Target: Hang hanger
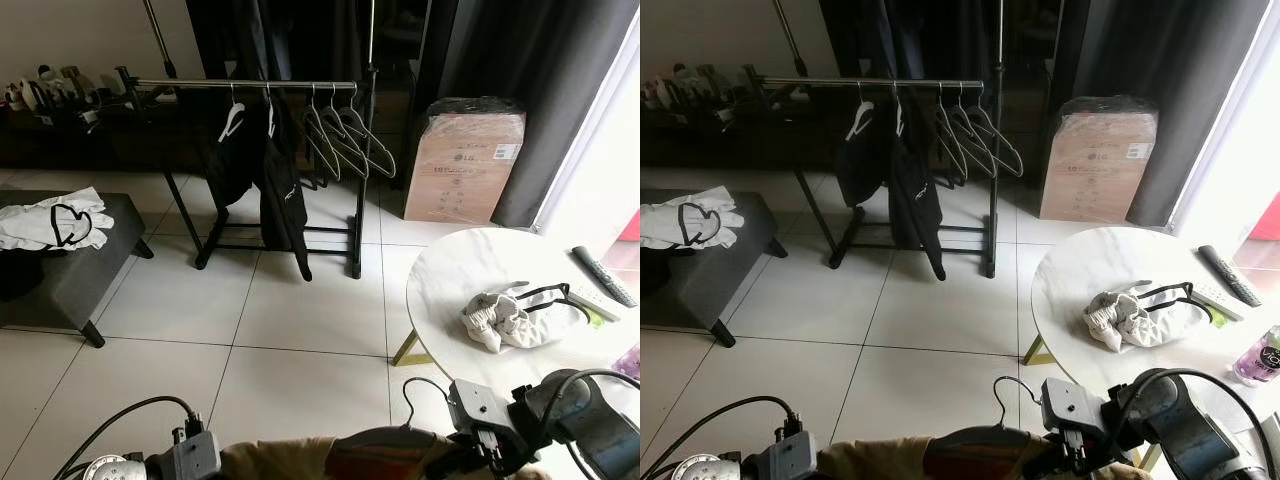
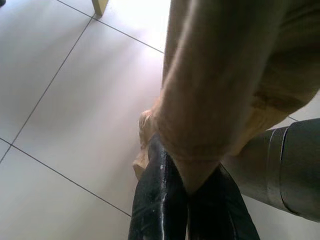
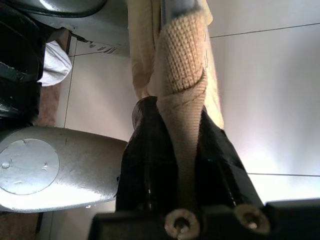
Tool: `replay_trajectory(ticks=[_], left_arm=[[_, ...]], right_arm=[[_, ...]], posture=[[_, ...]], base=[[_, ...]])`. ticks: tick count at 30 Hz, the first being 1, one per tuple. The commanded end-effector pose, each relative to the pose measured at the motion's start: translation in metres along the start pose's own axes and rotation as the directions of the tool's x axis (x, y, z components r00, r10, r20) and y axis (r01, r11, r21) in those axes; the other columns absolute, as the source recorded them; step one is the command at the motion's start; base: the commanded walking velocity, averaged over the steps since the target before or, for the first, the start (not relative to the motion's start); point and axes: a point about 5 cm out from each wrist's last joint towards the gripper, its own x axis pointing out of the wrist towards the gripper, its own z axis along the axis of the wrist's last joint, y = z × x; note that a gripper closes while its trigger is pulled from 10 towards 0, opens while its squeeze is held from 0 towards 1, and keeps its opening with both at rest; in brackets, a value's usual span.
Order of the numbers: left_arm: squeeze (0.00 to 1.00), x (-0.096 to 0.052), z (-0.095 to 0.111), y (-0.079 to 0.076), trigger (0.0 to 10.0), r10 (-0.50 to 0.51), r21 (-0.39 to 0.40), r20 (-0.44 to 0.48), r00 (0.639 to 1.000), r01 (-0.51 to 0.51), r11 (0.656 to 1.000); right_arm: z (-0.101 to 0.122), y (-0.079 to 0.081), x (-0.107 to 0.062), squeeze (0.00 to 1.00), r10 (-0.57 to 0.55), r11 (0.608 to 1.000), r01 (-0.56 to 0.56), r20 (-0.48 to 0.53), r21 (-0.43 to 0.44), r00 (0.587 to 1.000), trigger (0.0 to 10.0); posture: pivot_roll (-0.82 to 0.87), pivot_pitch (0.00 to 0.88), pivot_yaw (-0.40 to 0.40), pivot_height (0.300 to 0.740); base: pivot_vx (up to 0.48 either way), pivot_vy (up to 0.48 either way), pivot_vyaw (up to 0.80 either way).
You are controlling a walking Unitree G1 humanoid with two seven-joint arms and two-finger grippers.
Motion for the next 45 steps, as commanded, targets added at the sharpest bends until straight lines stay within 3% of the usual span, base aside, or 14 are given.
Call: replay_trajectory(ticks=[1, 7, 13, 20, 25, 26, 27, 28, 29, 36, 39, 40, 41, 45], left_arm=[[0.0, -0.006, 0.001, 0.003, 0.0, 0.025, 0.002, 0.014, 1.0, -0.025, 1.0], [0.0, -0.033, 0.002, 0.034, 0.0, 0.234, -0.058, 0.052, 0.971, -0.231, 0.971], [0.0, -0.056, -0.001, 0.049, 0.0, 0.32, -0.077, 0.053, 0.946, -0.316, 0.946], [0.0, -0.085, -0.003, 0.076, 0.0, 0.52, -0.139, 0.057, 0.852, -0.509, 0.849], [0.0, -0.076, -0.003, 0.068, 0.0, 0.442, -0.13, 0.051, 0.895, -0.433, 0.892], [0.0, -0.062, 0.001, 0.055, 2.9, 0.355, -0.108, 0.063, 0.933, -0.348, 0.931], [0.0, -0.058, 0.002, 0.051, 4.2, 0.334, -0.102, 0.07, 0.94, -0.326, 0.94], [0.0, -0.056, 0.004, 0.049, 8.1, 0.323, -0.102, 0.076, 0.943, -0.315, 0.944], [0.0, -0.047, 0.014, 0.045, 10.0, 0.291, -0.124, 0.119, 0.949, -0.276, 0.953], [0.0, -0.033, 0.055, 0.04, 10.0, 0.244, -0.164, 0.273, 0.93, -0.205, 0.965], [0.0, -0.026, 0.076, 0.033, 10.0, 0.23, -0.103, 0.325, 0.917, -0.207, 0.973], [0.32, -0.024, 0.081, 0.032, 10.0, 0.238, -0.108, 0.34, 0.91, -0.213, 0.971], [1.0, -0.023, 0.088, 0.032, 10.0, 0.254, -0.126, 0.368, 0.894, -0.222, 0.967], [1.0, -0.022, 0.094, 0.032, 10.0, 0.286, -0.15, 0.386, 0.877, -0.246, 0.958]], right_arm=[[0.006, 0.0, 0.0, 0.0, -0.001, 1.0, 0.002, 0.029, -0.027, 1.0, 0.0], [-0.021, -0.004, -0.001, 0.0, -0.071, 0.996, 0.074, -0.068, 0.053, 0.995, 0.0], [-0.032, -0.007, -0.001, 0.0, -0.14, 0.984, 0.146, -0.072, 0.098, 0.988, 0.0], [-0.047, -0.004, -0.002, 0.0, -0.135, 0.979, 0.15, -0.117, 0.135, 0.984, 0.0], [-0.045, -0.004, -0.001, 0.0, -0.132, 0.98, 0.143, -0.09, 0.135, 0.987, 0.0], [-0.039, -0.005, 0.001, 0.0, -0.125, 0.984, 0.133, -0.072, 0.121, 0.99, 0.0], [-0.038, -0.005, 0.001, 0.0, -0.124, 0.985, 0.131, -0.069, 0.115, 0.99, 0.0], [-0.037, -0.005, 0.002, 0.0, -0.123, 0.985, 0.13, -0.069, 0.11, 0.99, 0.0], [-0.034, -0.006, 0.003, 0.0, -0.117, 0.988, 0.124, -0.077, 0.089, 0.99, 0.0], [-0.024, -0.021, 0.011, 0.0, -0.249, 0.965, 0.248, -0.008, 0.086, 0.969, 0.0], [-0.012, -0.036, 0.023, 0.0, -0.413, 0.894, 0.388, 0.077, 0.222, 0.907, 0.0], [-0.01, -0.037, 0.026, 0.0, -0.433, 0.881, 0.4, 0.094, 0.253, 0.896, 0.0], [-0.006, -0.04, 0.031, 0.0, -0.472, 0.855, 0.422, 0.116, 0.302, 0.874, 0.0], [-0.004, -0.043, 0.036, 0.0, -0.521, 0.811, 0.44, 0.136, 0.385, 0.842, 0.0]], posture=[[-0.08, 0.071, 0.012, 0.74], [-0.08, 0.076, 0.011, 0.74], [-0.08, 0.082, 0.011, 0.74], [-0.07, 0.084, 0.01, 0.74], [-0.07, 0.084, 0.011, 0.74], [-0.08, 0.085, 0.011, 0.74], [-0.08, 0.084, 0.01, 0.74], [-0.08, 0.084, 0.01, 0.74], [-0.08, 0.085, 0.009, 0.74], [-0.08, 0.085, 0.008, 0.74], [-0.08, 0.085, 0.011, 0.74], [-0.08, 0.084, 0.011, 0.74], [-0.08, 0.084, 0.012, 0.74], [-0.08, 0.087, 0.014, 0.74]], base=[[0.0, 0.0, 0.0], [0.0, 0.0, 0.0], [0.0, 0.0, 0.0], [0.0, 0.0, 0.0], [0.0, 0.0, 0.0], [0.0, 0.0, 0.0], [0.0, 0.0, 0.0], [0.0, 0.0, 0.0], [0.0, 0.0, 0.0], [0.0, 0.0, 0.0], [0.0, 0.0, 0.0], [0.0, 0.0, 0.0], [0.0, 0.0, 0.0], [0.0, 0.0, 0.0]])
